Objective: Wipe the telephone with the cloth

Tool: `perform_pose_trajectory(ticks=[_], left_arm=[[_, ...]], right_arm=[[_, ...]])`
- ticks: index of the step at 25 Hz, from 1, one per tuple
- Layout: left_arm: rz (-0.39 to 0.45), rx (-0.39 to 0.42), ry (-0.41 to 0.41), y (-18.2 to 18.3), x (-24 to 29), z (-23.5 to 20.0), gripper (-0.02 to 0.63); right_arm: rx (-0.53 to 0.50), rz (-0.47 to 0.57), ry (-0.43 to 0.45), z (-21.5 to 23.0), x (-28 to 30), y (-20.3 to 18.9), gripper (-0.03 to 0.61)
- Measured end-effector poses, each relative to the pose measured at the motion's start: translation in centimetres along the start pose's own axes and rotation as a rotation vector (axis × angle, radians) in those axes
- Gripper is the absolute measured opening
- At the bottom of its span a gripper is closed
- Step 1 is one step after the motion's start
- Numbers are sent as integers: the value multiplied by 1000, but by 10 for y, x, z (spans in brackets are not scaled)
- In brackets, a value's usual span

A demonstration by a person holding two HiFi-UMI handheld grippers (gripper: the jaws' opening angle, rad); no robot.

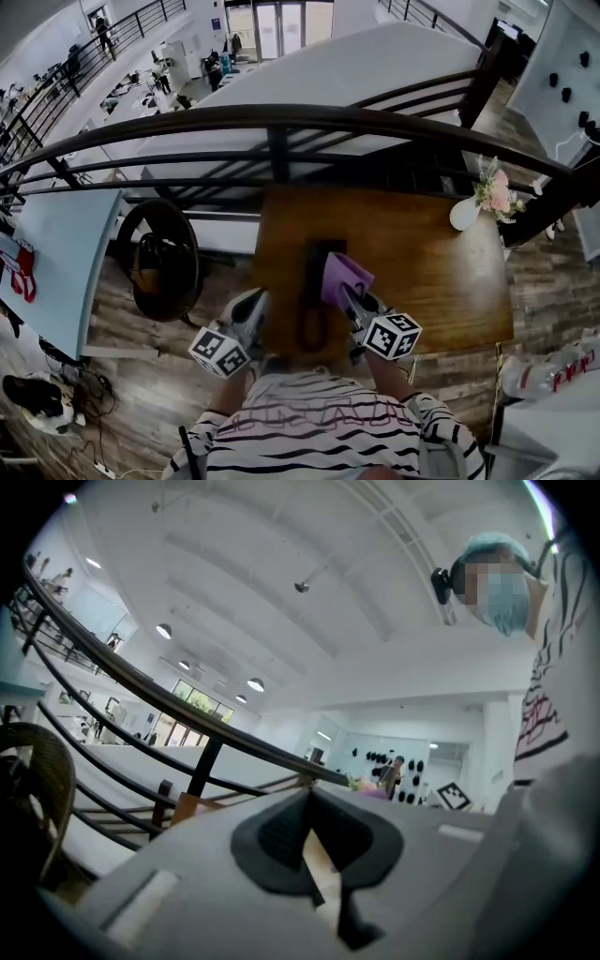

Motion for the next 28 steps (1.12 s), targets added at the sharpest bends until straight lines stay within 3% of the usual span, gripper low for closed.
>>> perform_pose_trajectory(ticks=[6,11,17,28], left_arm=[[-18,-10,13,1,-5,-27,2],[-24,-20,44,2,-10,-38,2],[-27,-35,105,0,-23,-67,2],[-32,-46,118,-5,-16,-78,2]], right_arm=[[-13,-54,-22,12,53,-8,34],[-38,-165,-48,27,98,-24,34],[-63,-263,-137,56,150,-42,34],[-98,-234,-301,112,134,-15,34]])
Point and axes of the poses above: the fingertips, and each gripper's own axes: x forward along the fingers, z to its right, y out of its top, the point moved 2 cm from there along -x, backward along the fingers, and after that the axes turned 13 degrees about x, right-handed, at the moved point
